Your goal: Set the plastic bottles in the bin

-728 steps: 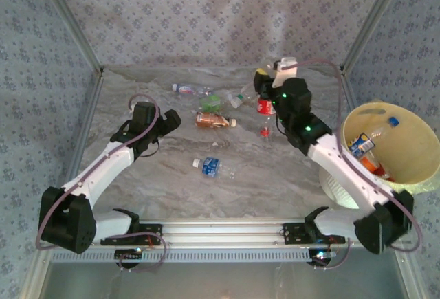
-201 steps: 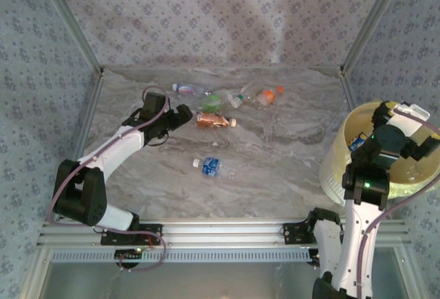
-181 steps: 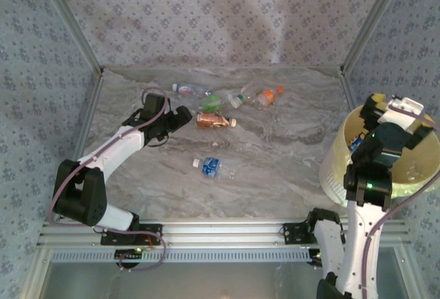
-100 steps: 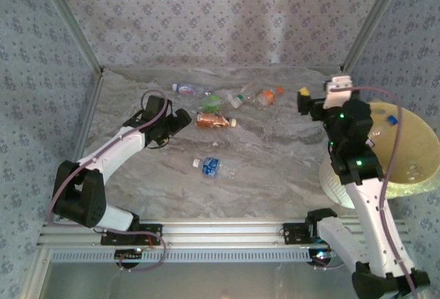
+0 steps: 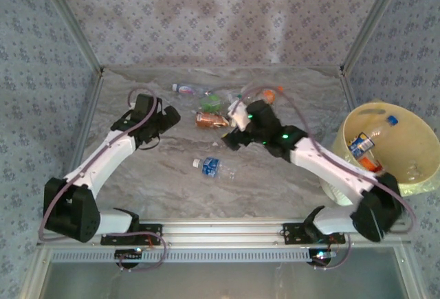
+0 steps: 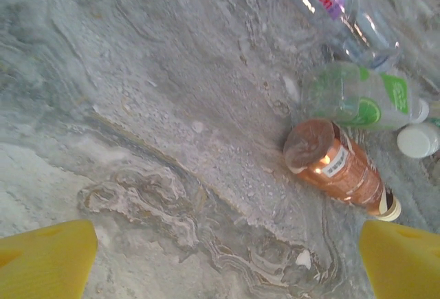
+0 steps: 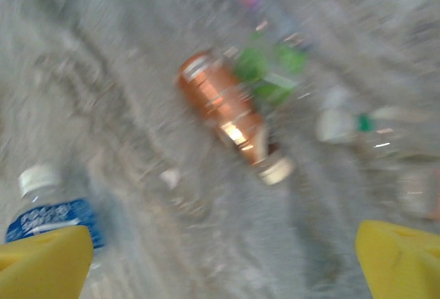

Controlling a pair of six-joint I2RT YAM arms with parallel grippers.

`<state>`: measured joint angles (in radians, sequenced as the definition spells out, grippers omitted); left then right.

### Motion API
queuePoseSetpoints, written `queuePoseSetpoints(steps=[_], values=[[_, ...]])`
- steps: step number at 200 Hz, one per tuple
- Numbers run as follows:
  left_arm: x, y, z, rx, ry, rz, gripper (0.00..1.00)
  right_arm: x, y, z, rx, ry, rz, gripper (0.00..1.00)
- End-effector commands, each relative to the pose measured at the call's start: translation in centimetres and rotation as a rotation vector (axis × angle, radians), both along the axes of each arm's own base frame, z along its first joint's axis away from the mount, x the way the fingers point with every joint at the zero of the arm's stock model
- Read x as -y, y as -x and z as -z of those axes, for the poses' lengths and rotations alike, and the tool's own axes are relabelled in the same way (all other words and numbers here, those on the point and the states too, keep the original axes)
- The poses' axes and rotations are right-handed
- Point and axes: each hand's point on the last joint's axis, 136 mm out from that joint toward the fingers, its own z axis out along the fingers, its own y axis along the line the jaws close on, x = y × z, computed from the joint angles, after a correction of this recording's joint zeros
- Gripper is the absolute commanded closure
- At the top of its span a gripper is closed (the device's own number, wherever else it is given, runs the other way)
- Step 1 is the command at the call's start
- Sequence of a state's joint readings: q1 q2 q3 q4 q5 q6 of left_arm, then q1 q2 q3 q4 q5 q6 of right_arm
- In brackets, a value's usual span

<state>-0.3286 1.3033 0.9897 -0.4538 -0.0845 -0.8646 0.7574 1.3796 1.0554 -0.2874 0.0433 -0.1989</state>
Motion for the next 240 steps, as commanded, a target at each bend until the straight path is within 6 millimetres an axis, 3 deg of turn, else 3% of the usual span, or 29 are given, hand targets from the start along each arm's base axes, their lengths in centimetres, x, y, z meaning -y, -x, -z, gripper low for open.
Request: queuePoseSetpoints(steps=[1, 24, 30, 52, 99, 146, 195, 240], values=[[-1.5, 1.0, 0.4, -0.015, -0.029, -0.030, 0.02, -4.3, 1.7, 2.7, -0.102, 0.013, -0.099, 0.00], [-2.1, 1.3, 0.5, -0.012, -0.029, -0.043, 0.02, -7.1, 3.9, 6.4, -0.230, 0.075, -0.214, 0.01], [-2.2, 1.4, 0.5, -0.012, -0.030, -0.046, 0.02, -8.2, 4.0, 6.0, -0.240, 0.069, -0.240, 0.01], [-2.4, 1.6, 0.8, -0.017, -0.031, -0.052, 0.02, -9.0, 5.1, 8.5, -0.326, 0.135, -0.283, 0.04], [-2.6, 1.7, 1.2, -0.025, -0.029, -0.060, 0.02, -8.0, 5.1, 11.8, -0.363, 0.271, -0.255, 0.10], [-2.5, 1.6, 1.5, -0.031, -0.024, -0.061, 0.02, -6.9, 6.4, 14.7, -0.410, 0.384, -0.280, 0.10], [-2.5, 1.7, 1.7, -0.038, -0.024, -0.060, 0.02, -6.6, 5.6, 16.7, -0.377, 0.469, -0.246, 0.18], [-2.4, 1.6, 1.9, -0.043, -0.020, -0.061, 0.02, -5.6, 5.9, 16.6, -0.379, 0.474, -0.229, 0.29]])
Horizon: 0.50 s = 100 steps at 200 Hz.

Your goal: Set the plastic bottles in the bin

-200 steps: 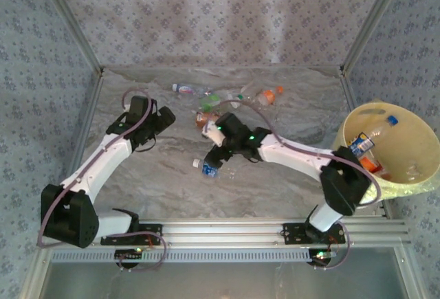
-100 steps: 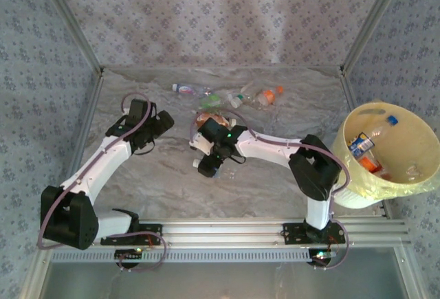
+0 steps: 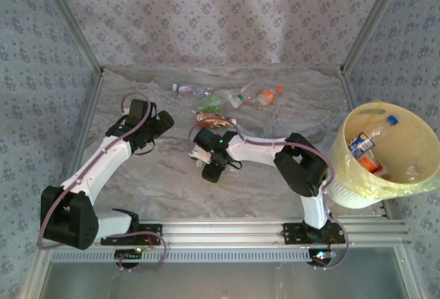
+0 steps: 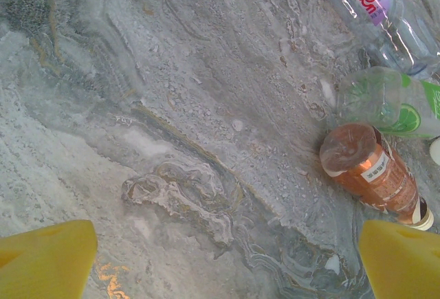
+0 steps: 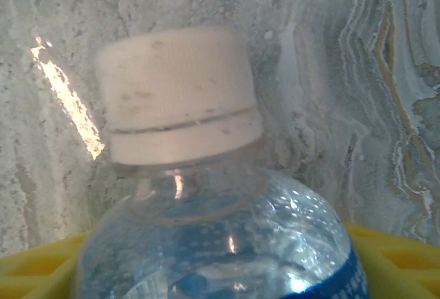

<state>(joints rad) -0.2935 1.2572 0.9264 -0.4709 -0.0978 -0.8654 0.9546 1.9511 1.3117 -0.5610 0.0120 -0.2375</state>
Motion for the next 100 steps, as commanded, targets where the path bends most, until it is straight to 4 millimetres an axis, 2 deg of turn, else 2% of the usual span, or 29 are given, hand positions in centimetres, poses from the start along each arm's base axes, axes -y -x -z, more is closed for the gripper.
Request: queuePoseSetpoints(steps=[1, 19, 46, 71, 81, 85, 100], values=[[-0.4, 0.3, 0.6, -0.013, -0.001, -0.016, 0.02, 0.9, 0.0, -0.3, 0.019, 0.029, 0.003, 0.29], [-0.3, 0.2, 0.8, -0.019, 0.003, -0.016, 0.02, 1.1, -0.4, -1.0, 0.035, 0.003, 0.023, 0.35], [0.0, -0.1, 0.9, -0.023, 0.014, -0.008, 0.02, 1.4, -1.9, -3.0, 0.102, -0.063, 0.075, 0.41], [0.3, -0.4, 0.7, -0.023, 0.024, 0.000, 0.02, 2.4, -3.5, -5.0, 0.179, -0.107, 0.130, 0.45], [0.4, -0.5, 0.8, -0.027, 0.027, 0.002, 0.02, 2.6, -4.3, -6.4, 0.211, -0.139, 0.156, 0.47], [0.5, -0.6, 0.7, -0.024, 0.028, 0.003, 0.02, 3.4, -4.0, -5.8, 0.203, -0.126, 0.167, 0.48], [0.6, -0.7, 0.7, -0.025, 0.034, 0.003, 0.02, 4.0, -4.6, -7.2, 0.216, -0.189, 0.214, 0.50]])
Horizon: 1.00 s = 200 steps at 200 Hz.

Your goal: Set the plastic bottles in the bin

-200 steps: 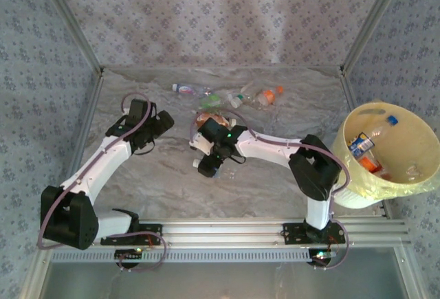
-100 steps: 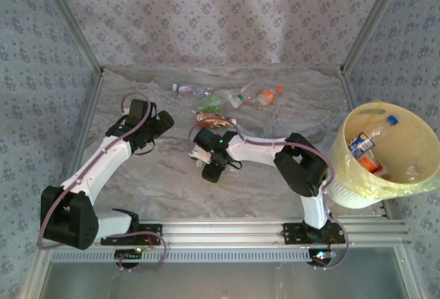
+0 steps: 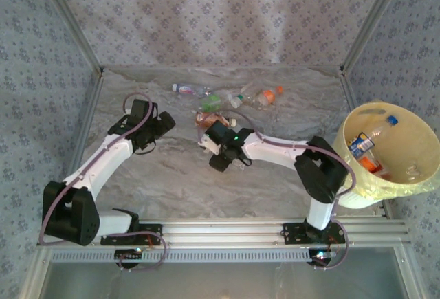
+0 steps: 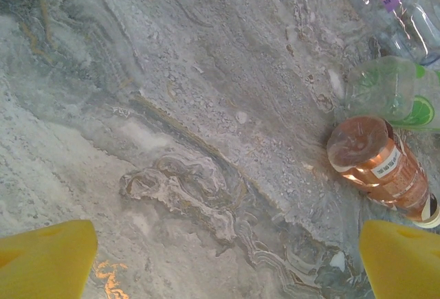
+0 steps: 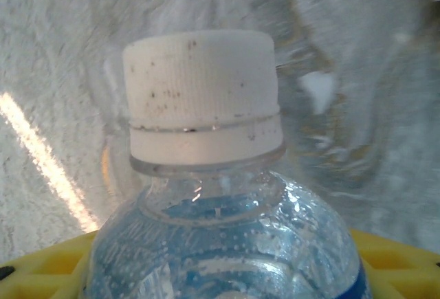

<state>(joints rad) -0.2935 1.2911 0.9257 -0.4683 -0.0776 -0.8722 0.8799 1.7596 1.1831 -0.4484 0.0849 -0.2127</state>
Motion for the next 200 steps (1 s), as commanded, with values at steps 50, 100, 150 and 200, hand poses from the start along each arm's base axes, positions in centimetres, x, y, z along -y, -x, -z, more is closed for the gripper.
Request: queuePoseSetpoints(steps=[50, 100, 150, 200], values=[[0.9, -1.0, -0.1, 0.005, 0.057, 0.006, 0.02, 3.6, -2.4, -9.7, 0.140, -0.310, 0.201, 0.51], [1.5, -1.4, 0.2, 0.006, 0.090, 0.012, 0.02, 8.1, -2.7, -19.2, 0.308, -0.469, 0.309, 0.53], [1.9, -1.4, 0.7, -0.006, 0.110, 0.016, 0.02, 14.6, -2.4, -28.7, 0.563, -0.563, 0.462, 0.53], [2.2, -1.5, 1.0, -0.011, 0.122, 0.016, 0.02, 23.6, -0.6, -37.1, 0.798, -0.621, 0.730, 0.55]])
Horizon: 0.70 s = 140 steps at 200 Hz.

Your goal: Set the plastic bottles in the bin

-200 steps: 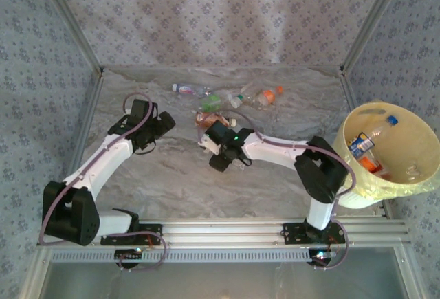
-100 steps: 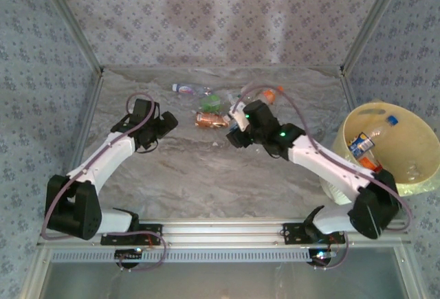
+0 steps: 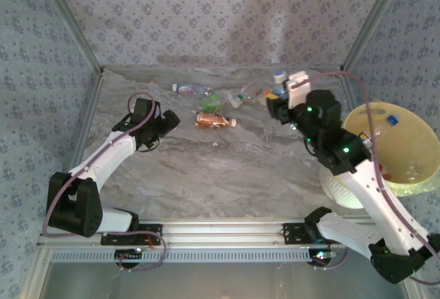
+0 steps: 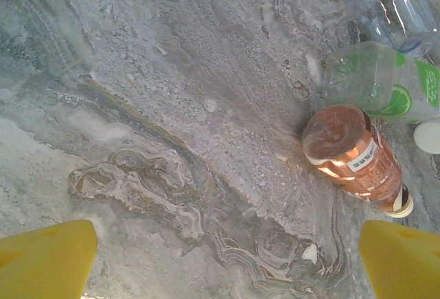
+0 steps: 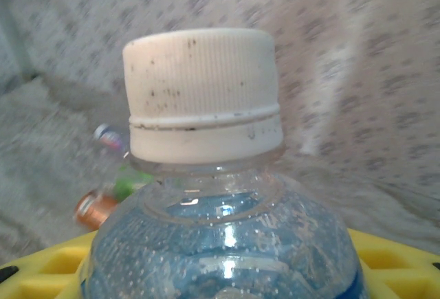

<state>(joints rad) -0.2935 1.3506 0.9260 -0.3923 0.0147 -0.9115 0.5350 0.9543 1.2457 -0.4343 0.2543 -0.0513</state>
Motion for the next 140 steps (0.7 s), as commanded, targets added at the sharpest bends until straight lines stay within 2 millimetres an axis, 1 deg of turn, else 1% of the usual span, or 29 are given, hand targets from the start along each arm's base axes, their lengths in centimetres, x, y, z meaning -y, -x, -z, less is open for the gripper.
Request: queuePoseSetpoints(steps=[1, 9, 26, 42, 61, 82, 84, 107, 122, 140], values=[[0.2, -0.4, 0.1, -0.001, 0.023, -0.009, 0.02, 5.1, 1.4, -3.9, 0.074, -0.050, 0.192, 0.55], [0.2, -0.5, 0.1, 0.000, 0.027, -0.010, 0.02, 6.8, 1.8, -4.9, 0.101, -0.042, 0.255, 0.55], [0.4, -0.5, 0.3, -0.003, 0.036, -0.008, 0.02, 10.4, 2.8, -6.1, 0.142, -0.035, 0.404, 0.57], [0.6, -0.6, 0.3, -0.003, 0.041, -0.005, 0.02, 12.4, 3.9, -6.9, 0.171, -0.063, 0.465, 0.58], [0.6, -0.6, 0.3, -0.004, 0.040, -0.003, 0.02, 14.4, 4.8, -7.4, 0.186, -0.061, 0.548, 0.59], [0.6, -0.6, 0.4, -0.005, 0.040, -0.004, 0.02, 17.6, 5.3, -7.0, 0.172, -0.010, 0.701, 0.59], [0.6, -0.6, 0.3, -0.003, 0.041, -0.003, 0.02, 18.1, 5.4, -6.8, 0.169, -0.004, 0.727, 0.59], [0.8, -0.8, 0.3, -0.003, 0.048, 0.002, 0.02, 21.7, 5.7, -5.3, 0.126, 0.006, 0.878, 0.59], [1.0, -0.9, 0.1, -0.003, 0.053, 0.012, 0.02, 24.2, 6.7, -4.8, 0.108, 0.024, 0.983, 0.59], [1.1, -1.0, -0.2, -0.001, 0.047, 0.021, 0.02, 26.7, 8.1, -4.4, 0.094, 0.068, 1.087, 0.58]])
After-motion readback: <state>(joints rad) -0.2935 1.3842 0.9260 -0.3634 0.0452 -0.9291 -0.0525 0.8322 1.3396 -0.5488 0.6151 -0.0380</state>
